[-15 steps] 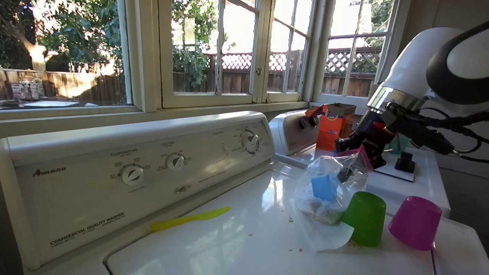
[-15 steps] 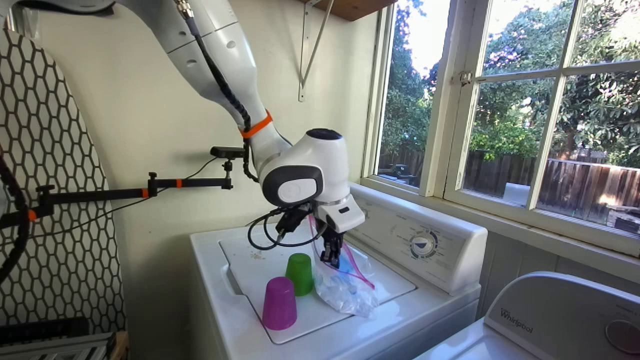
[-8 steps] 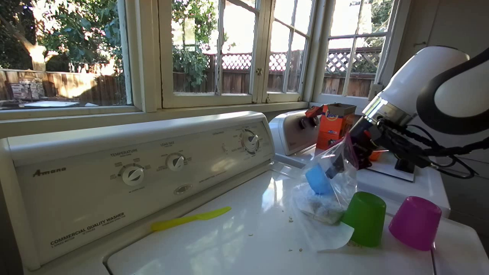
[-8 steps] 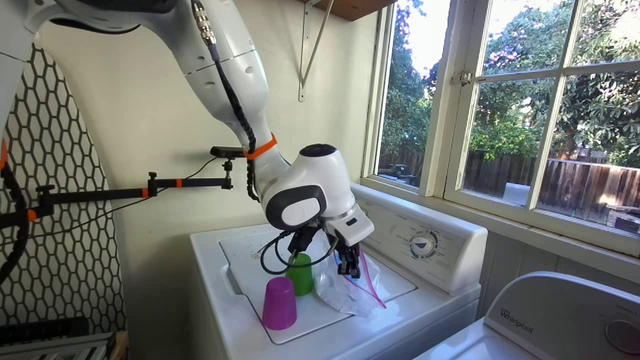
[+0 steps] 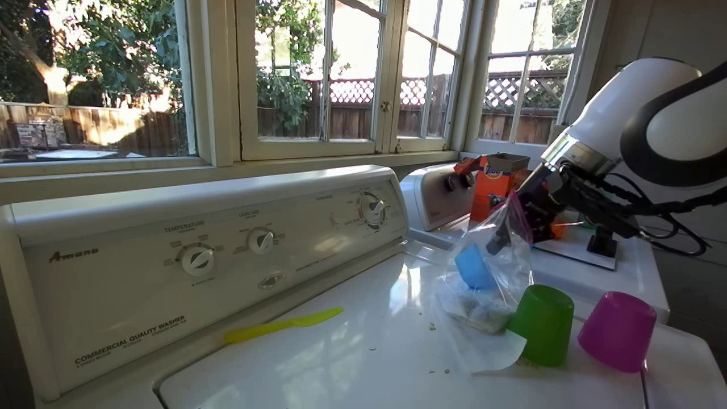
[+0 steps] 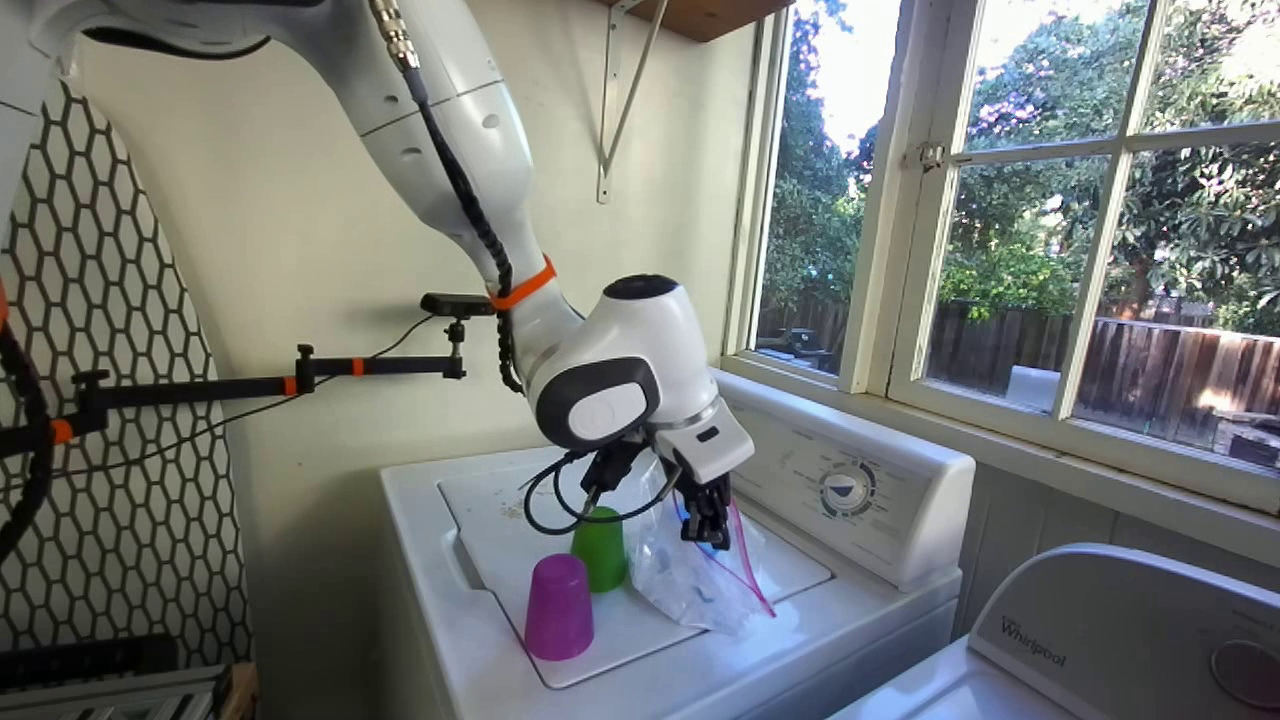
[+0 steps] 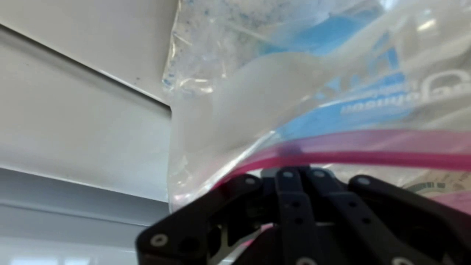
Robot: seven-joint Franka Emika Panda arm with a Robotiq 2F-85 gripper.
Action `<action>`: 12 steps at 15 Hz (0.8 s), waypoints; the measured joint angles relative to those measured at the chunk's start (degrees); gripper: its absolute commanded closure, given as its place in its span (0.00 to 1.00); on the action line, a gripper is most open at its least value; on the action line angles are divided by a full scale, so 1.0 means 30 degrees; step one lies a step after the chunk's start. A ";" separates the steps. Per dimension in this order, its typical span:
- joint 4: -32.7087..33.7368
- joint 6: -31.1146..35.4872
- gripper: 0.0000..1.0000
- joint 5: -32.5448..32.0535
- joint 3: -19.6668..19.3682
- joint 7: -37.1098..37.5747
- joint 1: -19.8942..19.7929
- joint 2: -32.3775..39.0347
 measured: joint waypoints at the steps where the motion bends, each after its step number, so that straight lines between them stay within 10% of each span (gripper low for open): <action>1: 0.0000 -0.0409 1.00 -0.0024 -0.0434 0.0282 0.0145 -0.0198; 5: 0.0095 -0.2783 1.00 -0.0040 -0.1380 0.1116 0.0247 -0.0838; 12: 0.0806 -0.6698 1.00 0.1869 0.0878 0.1107 -0.1164 -0.0880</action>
